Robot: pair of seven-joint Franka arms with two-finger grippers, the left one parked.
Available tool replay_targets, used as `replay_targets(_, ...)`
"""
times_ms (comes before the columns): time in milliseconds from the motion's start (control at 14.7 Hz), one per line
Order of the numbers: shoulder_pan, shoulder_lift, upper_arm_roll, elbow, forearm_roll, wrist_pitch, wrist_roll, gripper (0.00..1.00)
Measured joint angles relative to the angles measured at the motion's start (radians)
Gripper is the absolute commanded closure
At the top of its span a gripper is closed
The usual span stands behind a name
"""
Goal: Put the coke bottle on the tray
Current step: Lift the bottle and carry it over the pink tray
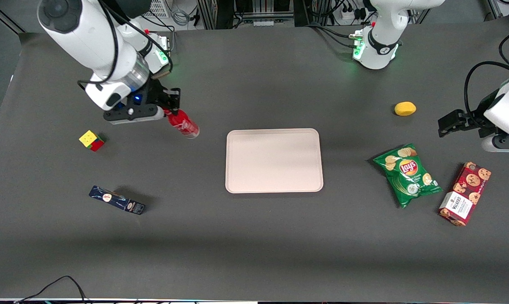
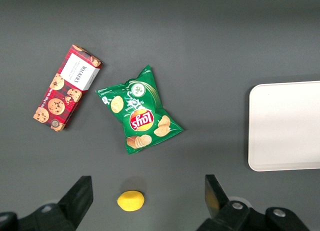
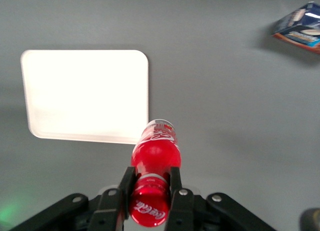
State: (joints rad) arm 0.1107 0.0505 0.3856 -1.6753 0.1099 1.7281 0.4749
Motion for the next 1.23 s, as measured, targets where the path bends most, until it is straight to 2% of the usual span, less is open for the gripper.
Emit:
replay_targets(136,0.037,0.099,0.02,0.094,-0.026,-0.002,0.08,1.0)
replay_targets(477,0.203,0.33,0.026,0.264,-0.141,-0.002,0.293,1.0)
replay_targets(750,0.217,0.439,0.025,0.303,-0.189,0.033,0.307,1.0)
replay_targets(886,0.223,0.477,0.025,0.303,-0.225,0.077,0.339,1.0)
replay_targets(1227,0.246,0.557,0.025,0.273,-0.269,0.2,0.371,1.0)
